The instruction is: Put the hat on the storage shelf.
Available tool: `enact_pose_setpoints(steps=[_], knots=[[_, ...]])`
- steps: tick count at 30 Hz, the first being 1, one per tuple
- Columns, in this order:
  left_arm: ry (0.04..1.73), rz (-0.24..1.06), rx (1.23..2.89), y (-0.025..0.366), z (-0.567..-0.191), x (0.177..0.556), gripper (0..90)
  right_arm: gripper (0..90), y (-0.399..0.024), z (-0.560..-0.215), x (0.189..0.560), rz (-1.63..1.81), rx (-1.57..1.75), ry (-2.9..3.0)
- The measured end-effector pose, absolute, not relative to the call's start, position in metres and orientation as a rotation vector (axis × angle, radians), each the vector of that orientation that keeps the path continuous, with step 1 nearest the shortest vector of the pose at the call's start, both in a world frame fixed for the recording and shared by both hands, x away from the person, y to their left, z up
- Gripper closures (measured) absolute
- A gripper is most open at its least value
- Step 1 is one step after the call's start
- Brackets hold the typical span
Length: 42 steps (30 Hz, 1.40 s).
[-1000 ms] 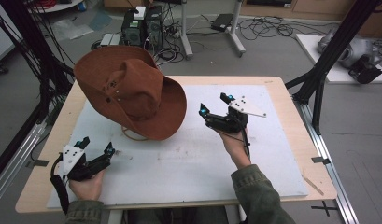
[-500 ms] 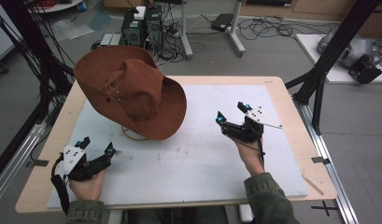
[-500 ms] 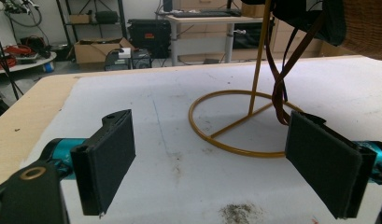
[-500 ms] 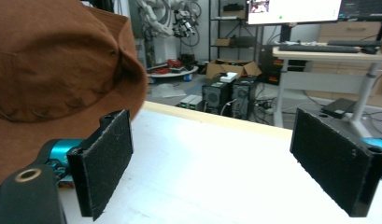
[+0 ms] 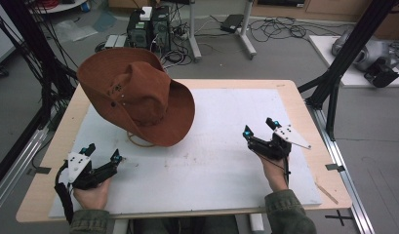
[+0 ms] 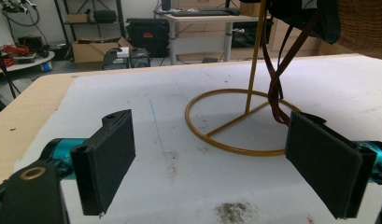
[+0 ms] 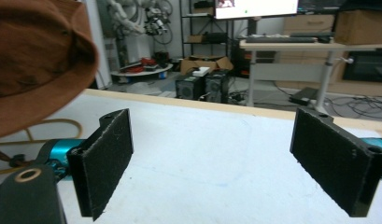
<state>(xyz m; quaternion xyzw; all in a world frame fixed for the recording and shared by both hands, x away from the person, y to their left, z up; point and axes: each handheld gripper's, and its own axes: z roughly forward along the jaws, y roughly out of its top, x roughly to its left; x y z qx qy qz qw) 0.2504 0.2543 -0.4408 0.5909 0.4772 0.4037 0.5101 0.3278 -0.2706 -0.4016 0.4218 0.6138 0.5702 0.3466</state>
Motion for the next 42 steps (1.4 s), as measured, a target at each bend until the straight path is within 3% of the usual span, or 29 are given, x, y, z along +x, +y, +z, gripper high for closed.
enact_pose_setpoints(steps=[21, 42], knots=[[1.154, 0.97, 1.414, 0.257, -0.44, 0.251, 16.3, 12.6, -0.317, -0.432, 0.29, 1.31, 1.189, 1.456], [1.148, 0.953, 1.408, 0.256, -0.439, 0.252, 16.3, 12.6, -0.324, -0.433, 0.283, 1.31, 1.24, 1.406]])
